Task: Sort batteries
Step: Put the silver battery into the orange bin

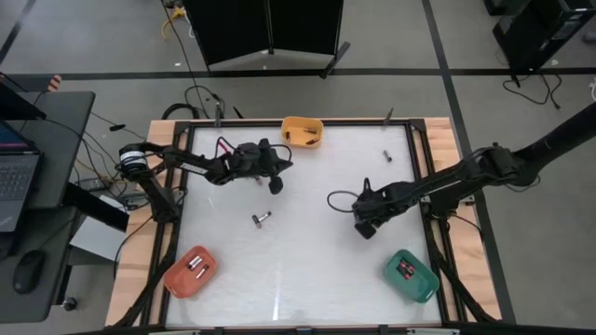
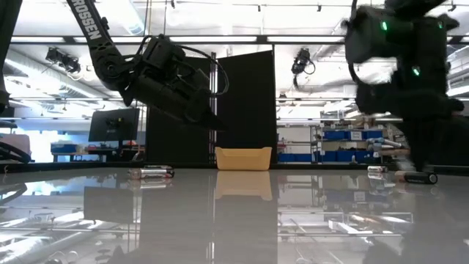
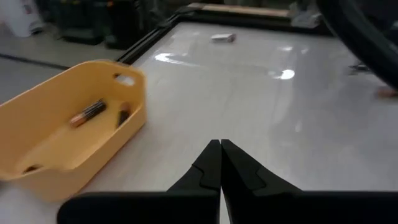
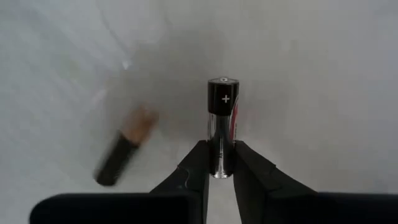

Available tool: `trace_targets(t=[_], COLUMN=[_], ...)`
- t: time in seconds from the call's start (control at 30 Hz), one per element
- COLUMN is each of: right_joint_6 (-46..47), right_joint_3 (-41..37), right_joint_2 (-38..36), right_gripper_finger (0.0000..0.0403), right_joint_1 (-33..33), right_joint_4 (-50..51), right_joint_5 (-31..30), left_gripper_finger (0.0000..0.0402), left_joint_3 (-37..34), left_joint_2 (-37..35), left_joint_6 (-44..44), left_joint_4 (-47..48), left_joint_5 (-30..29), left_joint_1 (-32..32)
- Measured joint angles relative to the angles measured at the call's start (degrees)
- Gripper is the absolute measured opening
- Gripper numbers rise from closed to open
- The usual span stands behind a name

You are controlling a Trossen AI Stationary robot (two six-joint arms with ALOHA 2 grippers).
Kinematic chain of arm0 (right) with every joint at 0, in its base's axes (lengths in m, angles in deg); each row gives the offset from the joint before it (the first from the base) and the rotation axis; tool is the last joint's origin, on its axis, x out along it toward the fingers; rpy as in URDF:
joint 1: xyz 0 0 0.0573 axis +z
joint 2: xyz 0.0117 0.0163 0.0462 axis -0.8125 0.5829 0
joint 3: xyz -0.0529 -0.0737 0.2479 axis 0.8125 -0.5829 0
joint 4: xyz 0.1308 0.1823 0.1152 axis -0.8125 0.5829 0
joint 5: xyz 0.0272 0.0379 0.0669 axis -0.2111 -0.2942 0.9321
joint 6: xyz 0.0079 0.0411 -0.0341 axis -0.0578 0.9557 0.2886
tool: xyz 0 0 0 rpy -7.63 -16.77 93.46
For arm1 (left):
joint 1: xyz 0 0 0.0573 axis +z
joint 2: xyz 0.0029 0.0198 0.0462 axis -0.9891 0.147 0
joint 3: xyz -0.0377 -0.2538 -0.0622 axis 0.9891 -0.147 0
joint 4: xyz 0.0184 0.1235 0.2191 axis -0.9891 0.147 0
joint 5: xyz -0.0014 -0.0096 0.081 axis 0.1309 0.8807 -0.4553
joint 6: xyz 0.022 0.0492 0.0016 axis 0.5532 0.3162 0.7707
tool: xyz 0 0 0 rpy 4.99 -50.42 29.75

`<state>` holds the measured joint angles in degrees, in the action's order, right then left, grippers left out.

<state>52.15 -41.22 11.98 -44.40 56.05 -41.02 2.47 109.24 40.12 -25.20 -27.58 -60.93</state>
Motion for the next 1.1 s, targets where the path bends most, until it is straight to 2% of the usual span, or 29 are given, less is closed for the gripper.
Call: trace_targets(t=[0.13, 0.23, 0.43, 0.53, 0.67, 0.77, 1.1], right_joint_6=[-3.22, -8.5, -26.05, -35.13, -45.14, -50.29, -59.43], right_joint_3=[0.12, -0.34, -6.28, -9.83, -13.61, -14.32, -14.3], right_joint_2=[-5.4, -9.06, -12.08, -11.7, -10.64, -9.58, -8.36], right_gripper_finger=[0.0058, 0.0058, 0.0058, 0.0058, 0.0058, 0.0058, 0.0058], right_joint_1=[-1.2, -2.23, -4.97, -6.11, -7.21, -7.97, -8.04], right_joint_4=[0.5, -6.23, -36.39, -52.05, -69.11, -75.1, -82.8], right_joint_5=[-8.53, -15.12, -19.06, -19.15, -19.19, -19.17, -18.76], left_gripper_finger=[0.001, 0.001, 0.001, 0.0011, 0.0026, 0.0052, 0.0155], left_joint_3=[-0.02, 0.0, 0.02, 0.02, 0.08, 1.5, 7.37], left_joint_2=[0.0, 0.0, 0.0, 0.0, 0.0, 0.0, 0.24], left_joint_6=[-1.74, -3.8, -5.19, -8.51, -10.1, -11.47, -8.74], left_joint_4=[-3.31, -6.56, -14.89, -20.3, -25.47, -25.94, -19.64], left_joint_5=[4.11, 7.78, 18.92, 21.83, 22.3, 22.28, 17.94], left_joint_1=[0.0, 0.0, 0.0, -0.04, -0.54, -1.72, -7.64])
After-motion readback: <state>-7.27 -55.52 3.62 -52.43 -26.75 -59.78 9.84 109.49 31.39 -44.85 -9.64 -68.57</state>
